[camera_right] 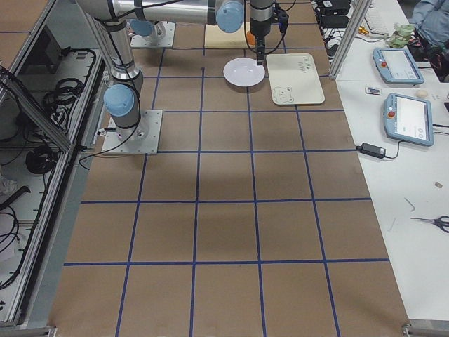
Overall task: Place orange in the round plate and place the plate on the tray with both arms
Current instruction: 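Carry the orange with the left gripper over the white plate and release, then raise the left gripper back toward the board while the right gripper reaches toward the plate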
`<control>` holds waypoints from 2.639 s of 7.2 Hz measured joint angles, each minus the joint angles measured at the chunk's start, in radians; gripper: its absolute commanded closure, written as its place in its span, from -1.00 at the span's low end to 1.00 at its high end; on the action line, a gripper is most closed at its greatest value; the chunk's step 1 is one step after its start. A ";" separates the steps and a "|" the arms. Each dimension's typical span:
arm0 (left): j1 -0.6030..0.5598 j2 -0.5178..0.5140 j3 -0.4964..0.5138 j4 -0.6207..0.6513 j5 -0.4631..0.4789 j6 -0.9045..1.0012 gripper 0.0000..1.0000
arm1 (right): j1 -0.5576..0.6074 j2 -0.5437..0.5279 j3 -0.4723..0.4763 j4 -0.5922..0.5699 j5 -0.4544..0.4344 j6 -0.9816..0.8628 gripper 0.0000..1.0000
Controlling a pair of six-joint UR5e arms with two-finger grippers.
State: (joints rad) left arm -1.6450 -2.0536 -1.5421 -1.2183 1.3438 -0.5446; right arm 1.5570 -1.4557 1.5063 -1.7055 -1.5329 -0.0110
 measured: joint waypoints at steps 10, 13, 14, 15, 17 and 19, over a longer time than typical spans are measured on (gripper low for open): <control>0.004 0.090 0.004 0.023 0.215 0.199 -1.00 | -0.013 0.041 0.017 -0.024 0.064 0.009 -1.00; 0.124 0.194 0.017 -0.120 0.345 0.235 -1.00 | -0.010 0.122 0.182 -0.259 0.241 0.035 -1.00; 0.160 0.212 0.019 -0.119 0.358 0.237 -1.00 | -0.008 0.137 0.269 -0.366 0.300 0.042 -1.00; 0.179 0.231 0.020 -0.116 0.367 0.237 -1.00 | -0.005 0.159 0.339 -0.462 0.342 0.046 -1.00; 0.171 0.265 0.004 -0.123 0.370 0.295 -1.00 | 0.002 0.215 0.417 -0.605 0.414 0.101 -1.00; 0.143 0.288 -0.024 -0.136 0.358 0.533 -1.00 | 0.016 0.271 0.470 -0.730 0.448 0.161 -1.00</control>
State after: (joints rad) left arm -1.5022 -1.7653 -1.5658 -1.3539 1.7014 -0.0120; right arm 1.5726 -1.1852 1.9761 -2.4353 -1.0852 0.1496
